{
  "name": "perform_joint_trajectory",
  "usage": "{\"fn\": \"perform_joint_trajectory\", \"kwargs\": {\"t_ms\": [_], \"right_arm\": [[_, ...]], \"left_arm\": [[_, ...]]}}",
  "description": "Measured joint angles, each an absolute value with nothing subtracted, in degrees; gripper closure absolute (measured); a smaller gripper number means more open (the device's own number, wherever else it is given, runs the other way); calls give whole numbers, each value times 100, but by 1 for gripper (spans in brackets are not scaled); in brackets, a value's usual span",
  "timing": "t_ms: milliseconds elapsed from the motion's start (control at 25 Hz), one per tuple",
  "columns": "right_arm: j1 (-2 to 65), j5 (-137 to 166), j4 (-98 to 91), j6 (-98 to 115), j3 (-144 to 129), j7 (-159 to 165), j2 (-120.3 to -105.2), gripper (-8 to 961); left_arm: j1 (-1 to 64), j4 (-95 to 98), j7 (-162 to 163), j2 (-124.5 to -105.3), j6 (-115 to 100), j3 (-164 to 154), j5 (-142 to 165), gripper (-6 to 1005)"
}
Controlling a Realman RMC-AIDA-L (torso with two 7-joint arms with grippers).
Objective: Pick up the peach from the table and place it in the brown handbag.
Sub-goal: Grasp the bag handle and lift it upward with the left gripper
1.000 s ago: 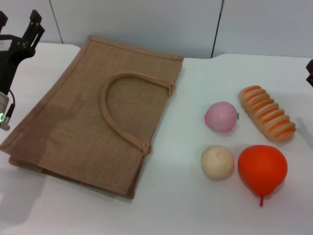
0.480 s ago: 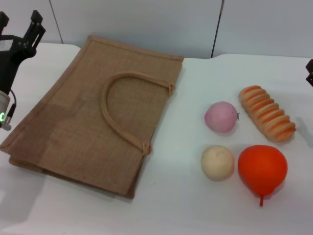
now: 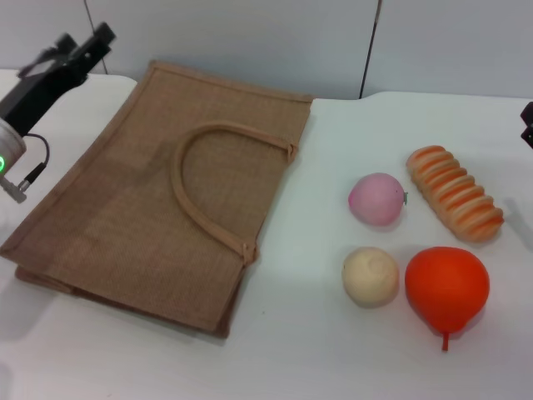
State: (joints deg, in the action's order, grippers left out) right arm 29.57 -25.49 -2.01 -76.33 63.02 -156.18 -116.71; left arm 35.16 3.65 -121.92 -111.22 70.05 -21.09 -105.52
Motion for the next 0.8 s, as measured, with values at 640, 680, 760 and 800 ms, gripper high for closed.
{"fn": "perform_joint_trajectory", "kwargs": {"t_ms": [640,680,760,800], "right_arm": [[2962,-2549,-208,-7628,6302,-15618,-11672,79],[2962,-2549,-209,-7628,6301,-15618,-11672,80],[2962,-2549,-211,-7629,6302,-15618,-11672,80],[2962,-2549,-211,-7629,6302,-15618,-11672,80]], "left_arm": [[4359,3224,-7042,-11559,5602,-2631,-5294,137],[4375,3356,-6879,-11587,5597,-2761,-5158,137],[4404,3592,-6378,-11610,5591,-3188,-4887,138],[4423,3666,-6059,-11600,5588,-3496,-4771,138]]}}
